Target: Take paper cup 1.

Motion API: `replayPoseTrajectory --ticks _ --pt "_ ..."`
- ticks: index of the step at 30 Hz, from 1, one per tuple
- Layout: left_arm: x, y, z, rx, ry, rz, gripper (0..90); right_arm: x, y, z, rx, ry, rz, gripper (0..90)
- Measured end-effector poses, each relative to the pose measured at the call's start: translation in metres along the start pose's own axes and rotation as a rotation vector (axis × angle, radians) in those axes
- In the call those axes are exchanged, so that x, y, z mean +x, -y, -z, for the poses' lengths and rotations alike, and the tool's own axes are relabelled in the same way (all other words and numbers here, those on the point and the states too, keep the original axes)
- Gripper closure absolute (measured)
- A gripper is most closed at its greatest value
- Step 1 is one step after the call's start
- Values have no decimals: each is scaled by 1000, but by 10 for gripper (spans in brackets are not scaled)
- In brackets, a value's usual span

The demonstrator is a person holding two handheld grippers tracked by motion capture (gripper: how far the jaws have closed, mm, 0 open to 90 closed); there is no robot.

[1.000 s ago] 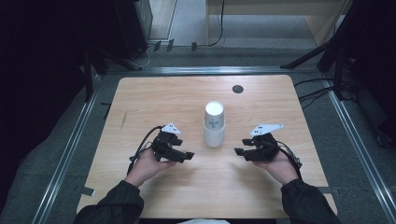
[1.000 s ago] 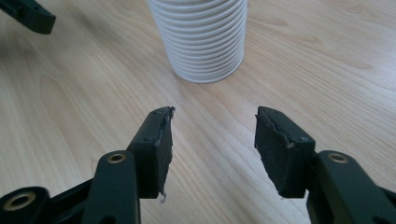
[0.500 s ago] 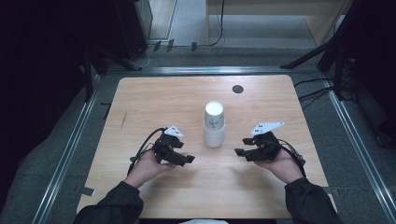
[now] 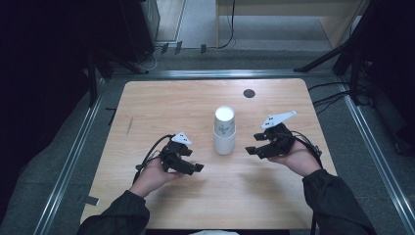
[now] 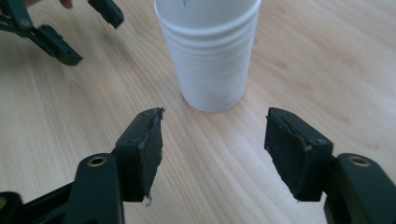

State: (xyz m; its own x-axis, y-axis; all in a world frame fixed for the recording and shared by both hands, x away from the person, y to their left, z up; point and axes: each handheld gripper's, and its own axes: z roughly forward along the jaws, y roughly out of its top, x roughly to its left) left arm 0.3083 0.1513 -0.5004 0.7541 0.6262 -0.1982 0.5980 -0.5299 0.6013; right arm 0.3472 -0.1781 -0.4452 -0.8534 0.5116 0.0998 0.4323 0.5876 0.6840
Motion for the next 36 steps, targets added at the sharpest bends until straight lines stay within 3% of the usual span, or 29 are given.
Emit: replayPoseTrajectory --ticks 8,17,23,30,36 --pt "-1 1 2 0 2 -16 219 -8 -30 6 31 -17 88 333" --pt "0 4 8 17 -15 -75 221 -18 -58 9 55 -36 116 309" --pt "6 6 11 18 -21 -73 221 -21 -81 6 97 -63 169 293" --pt "9 7 15 8 -11 -61 221 -15 -105 -6 142 -111 230 264" --pt "10 7 15 8 -12 -57 221 -8 -118 -20 183 -116 265 250"
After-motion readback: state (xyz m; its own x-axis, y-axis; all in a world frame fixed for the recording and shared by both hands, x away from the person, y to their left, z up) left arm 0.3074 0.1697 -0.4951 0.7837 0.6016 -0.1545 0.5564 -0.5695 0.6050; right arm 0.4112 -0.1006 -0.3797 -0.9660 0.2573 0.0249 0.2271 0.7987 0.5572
